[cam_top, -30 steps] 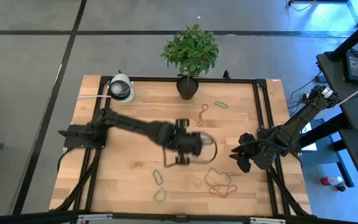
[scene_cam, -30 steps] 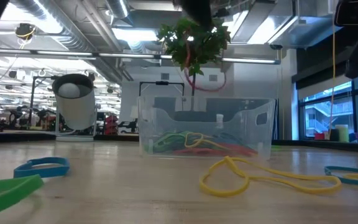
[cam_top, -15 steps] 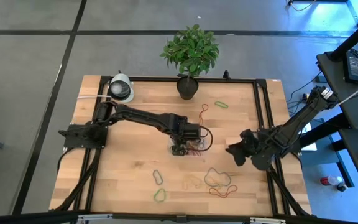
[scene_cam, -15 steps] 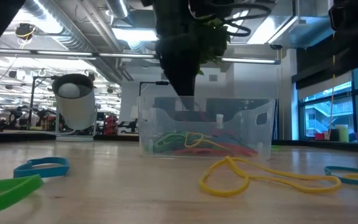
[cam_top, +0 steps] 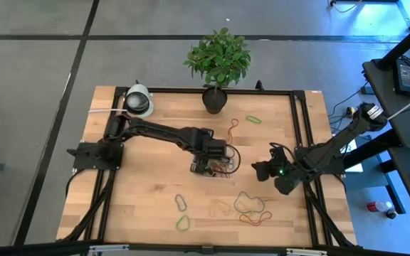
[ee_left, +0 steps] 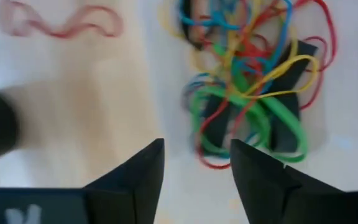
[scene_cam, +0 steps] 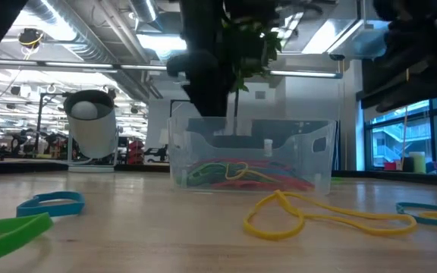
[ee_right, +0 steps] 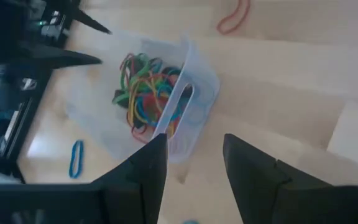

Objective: Pick and place rubber bands into bin
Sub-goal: Put the green rubber band into the bin

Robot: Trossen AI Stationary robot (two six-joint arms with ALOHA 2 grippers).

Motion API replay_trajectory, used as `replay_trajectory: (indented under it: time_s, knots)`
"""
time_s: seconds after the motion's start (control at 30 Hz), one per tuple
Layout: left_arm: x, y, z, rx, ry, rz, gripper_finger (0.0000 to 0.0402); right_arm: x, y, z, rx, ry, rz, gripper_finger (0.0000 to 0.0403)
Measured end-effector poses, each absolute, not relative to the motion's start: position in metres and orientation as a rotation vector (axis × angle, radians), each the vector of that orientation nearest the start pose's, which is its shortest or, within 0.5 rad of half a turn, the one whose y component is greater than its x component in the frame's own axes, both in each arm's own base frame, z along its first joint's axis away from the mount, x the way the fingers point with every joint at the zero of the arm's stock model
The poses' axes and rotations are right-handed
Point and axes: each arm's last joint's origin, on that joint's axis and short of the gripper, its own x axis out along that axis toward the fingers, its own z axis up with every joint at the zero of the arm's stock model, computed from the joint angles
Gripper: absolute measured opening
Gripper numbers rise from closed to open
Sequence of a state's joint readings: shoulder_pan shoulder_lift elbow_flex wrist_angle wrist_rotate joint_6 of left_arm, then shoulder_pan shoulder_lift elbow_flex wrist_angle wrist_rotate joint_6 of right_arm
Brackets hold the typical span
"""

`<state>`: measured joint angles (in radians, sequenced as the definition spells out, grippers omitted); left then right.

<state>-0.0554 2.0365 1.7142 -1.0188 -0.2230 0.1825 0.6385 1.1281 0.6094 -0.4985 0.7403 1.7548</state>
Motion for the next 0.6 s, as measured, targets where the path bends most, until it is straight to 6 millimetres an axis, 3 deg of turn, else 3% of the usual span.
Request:
replay_trajectory:
  time_s: [0.3, 0.43, 0.6]
  knots:
    - [0.378, -0.004, 0.301, 0.312, 1.169, 0.095, 0.0182, 0.186, 0.067, 0.202, 0.845, 0.343, -0.803, 0.0160]
    - [0.356, 0.012, 0.332, 0.149, 1.022, -0.011, 0.0167, 0.198, 0.040, 0.212, 0.672, 0.393, -0.841, 0.0160]
    - [0.322, 0.041, 0.337, -0.058, 0.865, 0.030, 0.0139, 0.213, -0.009, 0.237, 0.538, 0.538, -0.801, 0.0160]
